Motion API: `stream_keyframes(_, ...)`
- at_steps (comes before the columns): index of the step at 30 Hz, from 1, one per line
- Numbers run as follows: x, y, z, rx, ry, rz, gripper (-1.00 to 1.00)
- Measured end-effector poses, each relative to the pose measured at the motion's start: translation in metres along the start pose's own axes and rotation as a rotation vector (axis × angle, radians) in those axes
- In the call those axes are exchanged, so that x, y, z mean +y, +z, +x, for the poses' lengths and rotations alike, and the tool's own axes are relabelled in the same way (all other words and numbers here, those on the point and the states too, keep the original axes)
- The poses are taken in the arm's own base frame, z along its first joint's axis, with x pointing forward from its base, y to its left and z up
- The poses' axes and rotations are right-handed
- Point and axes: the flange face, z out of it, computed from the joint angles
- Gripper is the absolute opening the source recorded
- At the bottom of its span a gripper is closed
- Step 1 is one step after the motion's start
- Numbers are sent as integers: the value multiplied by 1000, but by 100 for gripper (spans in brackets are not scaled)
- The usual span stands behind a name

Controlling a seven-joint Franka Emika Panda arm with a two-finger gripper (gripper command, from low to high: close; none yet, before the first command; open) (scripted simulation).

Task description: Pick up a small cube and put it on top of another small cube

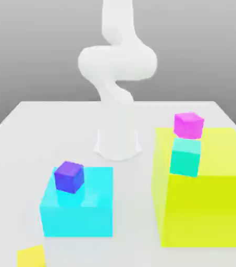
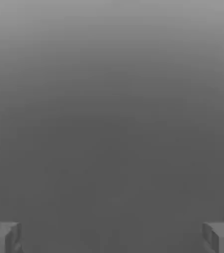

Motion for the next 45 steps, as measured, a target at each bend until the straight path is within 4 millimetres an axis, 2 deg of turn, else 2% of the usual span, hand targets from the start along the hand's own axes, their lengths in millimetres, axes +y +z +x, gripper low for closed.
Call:
stream_keyframes(5,20,89,18,-100,-55,-80,0)
stream_keyframes(9,44,158,25,-178,-94,-140,0)
stream_keyframes(13,76,224,25,-256,-132,-198,0)
stream_keyframes(17,116,286,19,-334,-167,-257,0)
stream_keyframes(20,153,329,12,-391,-189,-301,0)
stream_keyframes(24,200,381,-8,-475,-233,-355,0)
stream_keyframes(29,268,437,-38,-579,-281,-422,0)
stream_keyframes(33,302,480,-65,-598,-291,-433,0)
stream_keyframes(34,308,489,-71,-599,-290,-433,-100)
stream_keyframes(41,309,490,-72,-601,-290,-434,-100)
stream_keyframes(45,284,453,-50,-602,-293,-431,-100)
